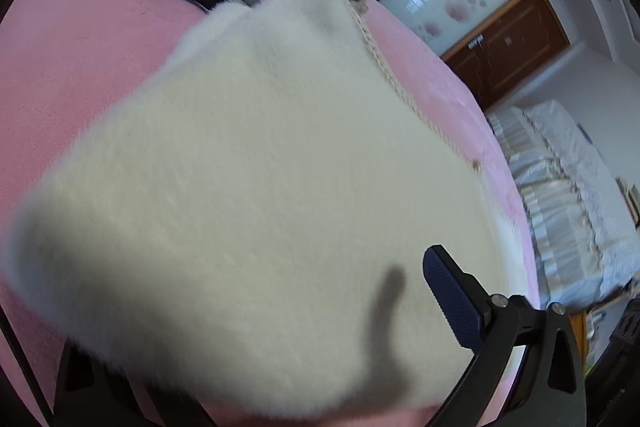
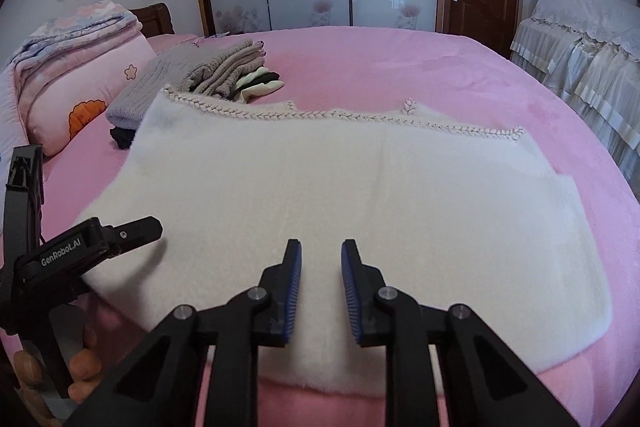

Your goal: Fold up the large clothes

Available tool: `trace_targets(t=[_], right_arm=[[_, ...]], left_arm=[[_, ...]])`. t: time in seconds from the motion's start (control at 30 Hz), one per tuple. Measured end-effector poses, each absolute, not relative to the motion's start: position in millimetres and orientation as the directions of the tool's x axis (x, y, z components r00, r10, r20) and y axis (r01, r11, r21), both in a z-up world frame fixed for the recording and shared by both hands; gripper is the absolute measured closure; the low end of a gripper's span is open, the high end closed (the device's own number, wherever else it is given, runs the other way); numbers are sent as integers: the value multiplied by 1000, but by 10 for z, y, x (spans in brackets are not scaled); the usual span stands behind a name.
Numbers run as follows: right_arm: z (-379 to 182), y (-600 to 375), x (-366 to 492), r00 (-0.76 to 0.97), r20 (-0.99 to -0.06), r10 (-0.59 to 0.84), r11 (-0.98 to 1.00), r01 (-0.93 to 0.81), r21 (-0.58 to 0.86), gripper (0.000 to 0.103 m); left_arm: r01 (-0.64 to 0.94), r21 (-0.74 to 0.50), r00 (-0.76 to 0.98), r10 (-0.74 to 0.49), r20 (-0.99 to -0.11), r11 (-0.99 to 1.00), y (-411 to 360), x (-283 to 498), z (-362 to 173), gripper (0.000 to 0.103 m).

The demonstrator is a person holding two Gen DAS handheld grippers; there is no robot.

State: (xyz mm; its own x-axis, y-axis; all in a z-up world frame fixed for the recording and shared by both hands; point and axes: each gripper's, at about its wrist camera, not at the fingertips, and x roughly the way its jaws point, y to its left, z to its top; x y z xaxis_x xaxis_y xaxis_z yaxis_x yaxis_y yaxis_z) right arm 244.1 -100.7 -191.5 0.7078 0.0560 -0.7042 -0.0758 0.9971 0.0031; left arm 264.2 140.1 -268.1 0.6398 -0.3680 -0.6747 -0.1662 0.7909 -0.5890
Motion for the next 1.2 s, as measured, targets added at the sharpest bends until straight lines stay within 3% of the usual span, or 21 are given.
trace_targets(t=[0.07,0.1,0.13,0.23,0.37,0.4,0.63,0.83,1.03,1.13,1.2], right_arm=[[-1953,-972,2571,709,-704,42,997,-76,-17,90],[-1990,-956,2628,702,-711,42,996,-81,-21,91],[-2068,-933,2700,682,-730,42,995,-92,-29,92],[-2297,-891,2773,656,-754,30,993,-107,-53,92],[-2328,-928,2728,660,-749,49,994,-106,-29,91],[-2326,-963,2744,653,-754,67,994,-107,-4,91],[-2322,-1144,2825,599,-777,195,981,-120,154,91],[-2187,-1778,2824,527,-743,412,885,-39,463,93],[-1828,-2874,2155,663,-746,60,945,203,256,93],[-1858,-3345,1831,642,-767,-27,926,304,222,92],[-1933,-3560,1673,608,-792,-51,912,351,211,92]], left_arm=[[-205,-586,655,-335,-677,784,1456,2671,-2663,26],[-226,-569,656,-308,-689,791,1457,2677,-2665,47],[-222,-564,660,-303,-688,795,1452,2669,-2655,57],[-217,-544,680,-275,-680,811,1386,2631,-2534,71],[-166,-446,730,-194,-655,880,1173,2574,-2201,76],[-139,-432,754,-188,-629,891,1103,2537,-2076,83],[37,-361,817,-236,-526,932,623,2398,-1357,83],[213,-321,791,-355,-499,923,-250,2371,-1022,83],[360,-325,683,-484,-547,875,-1292,2387,-1254,83],[409,-306,571,-502,-649,860,-1903,2465,-1714,83],[420,-237,544,-452,-707,876,-2206,2450,-2005,83]])
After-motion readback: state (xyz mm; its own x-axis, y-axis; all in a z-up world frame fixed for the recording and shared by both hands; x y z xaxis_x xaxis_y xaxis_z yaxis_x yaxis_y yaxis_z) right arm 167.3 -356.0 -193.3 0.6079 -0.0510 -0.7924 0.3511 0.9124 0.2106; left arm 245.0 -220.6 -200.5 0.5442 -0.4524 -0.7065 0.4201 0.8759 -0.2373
